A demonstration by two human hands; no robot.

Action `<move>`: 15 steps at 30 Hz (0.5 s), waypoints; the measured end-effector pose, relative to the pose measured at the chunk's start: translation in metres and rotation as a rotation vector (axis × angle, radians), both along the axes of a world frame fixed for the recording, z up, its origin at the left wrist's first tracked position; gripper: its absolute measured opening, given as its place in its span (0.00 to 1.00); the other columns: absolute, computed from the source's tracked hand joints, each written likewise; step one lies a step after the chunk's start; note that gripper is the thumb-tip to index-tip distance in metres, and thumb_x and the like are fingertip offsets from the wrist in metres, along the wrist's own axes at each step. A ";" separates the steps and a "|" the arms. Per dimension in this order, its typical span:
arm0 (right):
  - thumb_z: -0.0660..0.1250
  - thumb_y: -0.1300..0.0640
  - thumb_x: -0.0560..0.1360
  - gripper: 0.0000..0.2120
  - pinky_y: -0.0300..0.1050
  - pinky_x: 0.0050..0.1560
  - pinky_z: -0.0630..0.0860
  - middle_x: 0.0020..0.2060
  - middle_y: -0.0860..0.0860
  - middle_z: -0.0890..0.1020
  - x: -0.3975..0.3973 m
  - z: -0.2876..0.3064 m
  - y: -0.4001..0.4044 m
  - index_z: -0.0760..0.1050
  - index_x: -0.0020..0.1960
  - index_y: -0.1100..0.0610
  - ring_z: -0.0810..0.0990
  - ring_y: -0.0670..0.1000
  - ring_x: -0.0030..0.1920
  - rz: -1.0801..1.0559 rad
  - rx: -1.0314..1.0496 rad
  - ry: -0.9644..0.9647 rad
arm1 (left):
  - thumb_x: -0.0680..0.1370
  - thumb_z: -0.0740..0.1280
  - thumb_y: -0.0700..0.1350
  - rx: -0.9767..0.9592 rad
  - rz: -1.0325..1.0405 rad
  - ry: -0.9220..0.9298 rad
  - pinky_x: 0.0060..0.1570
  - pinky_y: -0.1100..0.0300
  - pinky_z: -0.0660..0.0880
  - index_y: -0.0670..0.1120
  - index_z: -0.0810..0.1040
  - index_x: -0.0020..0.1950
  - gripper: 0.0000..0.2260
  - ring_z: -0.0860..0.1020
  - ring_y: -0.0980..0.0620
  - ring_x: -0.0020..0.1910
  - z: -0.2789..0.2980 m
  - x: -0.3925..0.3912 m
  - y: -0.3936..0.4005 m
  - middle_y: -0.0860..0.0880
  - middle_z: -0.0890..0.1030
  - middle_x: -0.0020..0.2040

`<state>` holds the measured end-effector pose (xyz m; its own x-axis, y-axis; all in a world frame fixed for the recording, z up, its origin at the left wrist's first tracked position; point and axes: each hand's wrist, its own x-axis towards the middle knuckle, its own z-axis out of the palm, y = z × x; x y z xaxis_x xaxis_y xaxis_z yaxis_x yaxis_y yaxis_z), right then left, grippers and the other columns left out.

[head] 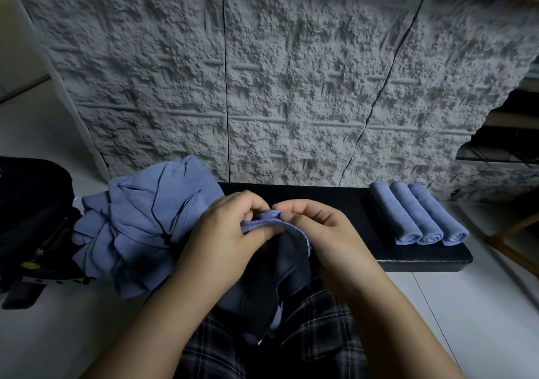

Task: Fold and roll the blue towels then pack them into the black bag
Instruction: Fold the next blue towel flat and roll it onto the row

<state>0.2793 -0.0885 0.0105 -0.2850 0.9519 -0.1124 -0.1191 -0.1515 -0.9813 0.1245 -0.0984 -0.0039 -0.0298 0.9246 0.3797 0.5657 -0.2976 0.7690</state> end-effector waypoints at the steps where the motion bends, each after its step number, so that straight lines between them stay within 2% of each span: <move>1: 0.68 0.61 0.75 0.04 0.46 0.41 0.71 0.38 0.59 0.81 0.001 0.000 0.001 0.81 0.44 0.58 0.76 0.55 0.40 -0.021 -0.017 0.001 | 0.69 0.72 0.54 -0.003 0.016 0.001 0.31 0.69 0.65 0.51 0.76 0.39 0.08 0.69 0.57 0.31 0.000 0.000 0.000 0.55 0.70 0.30; 5: 0.69 0.59 0.74 0.03 0.47 0.38 0.70 0.36 0.58 0.80 0.004 -0.005 0.002 0.79 0.43 0.57 0.74 0.56 0.38 -0.005 -0.058 -0.075 | 0.71 0.69 0.55 0.020 0.053 0.003 0.32 0.66 0.67 0.51 0.74 0.37 0.09 0.72 0.56 0.34 0.003 -0.003 -0.001 0.53 0.73 0.32; 8: 0.71 0.54 0.70 0.08 0.51 0.40 0.68 0.35 0.60 0.77 0.005 -0.009 0.000 0.78 0.40 0.59 0.72 0.56 0.38 -0.022 -0.028 -0.092 | 0.73 0.65 0.57 0.114 0.106 0.028 0.36 0.68 0.66 0.52 0.71 0.34 0.12 0.72 0.58 0.37 0.005 -0.007 0.001 0.55 0.73 0.32; 12: 0.70 0.58 0.73 0.06 0.46 0.39 0.70 0.33 0.55 0.79 0.005 -0.009 0.000 0.79 0.38 0.57 0.74 0.52 0.36 -0.108 0.030 -0.030 | 0.74 0.61 0.59 0.202 0.068 0.096 0.37 0.66 0.64 0.55 0.61 0.28 0.18 0.68 0.56 0.36 0.006 -0.007 0.002 0.54 0.67 0.29; 14: 0.69 0.60 0.73 0.07 0.45 0.38 0.71 0.33 0.54 0.79 0.003 -0.006 -0.001 0.79 0.37 0.57 0.74 0.51 0.35 -0.119 0.038 -0.008 | 0.74 0.62 0.58 0.212 0.035 0.085 0.39 0.69 0.65 0.57 0.65 0.30 0.14 0.69 0.58 0.37 0.005 -0.006 0.002 0.57 0.69 0.31; 15: 0.70 0.58 0.71 0.06 0.44 0.37 0.71 0.32 0.55 0.79 0.003 -0.004 -0.001 0.79 0.36 0.56 0.74 0.51 0.35 -0.116 0.032 0.007 | 0.74 0.62 0.57 0.216 0.014 0.081 0.41 0.70 0.65 0.57 0.70 0.32 0.12 0.70 0.59 0.39 0.004 -0.006 0.002 0.58 0.71 0.34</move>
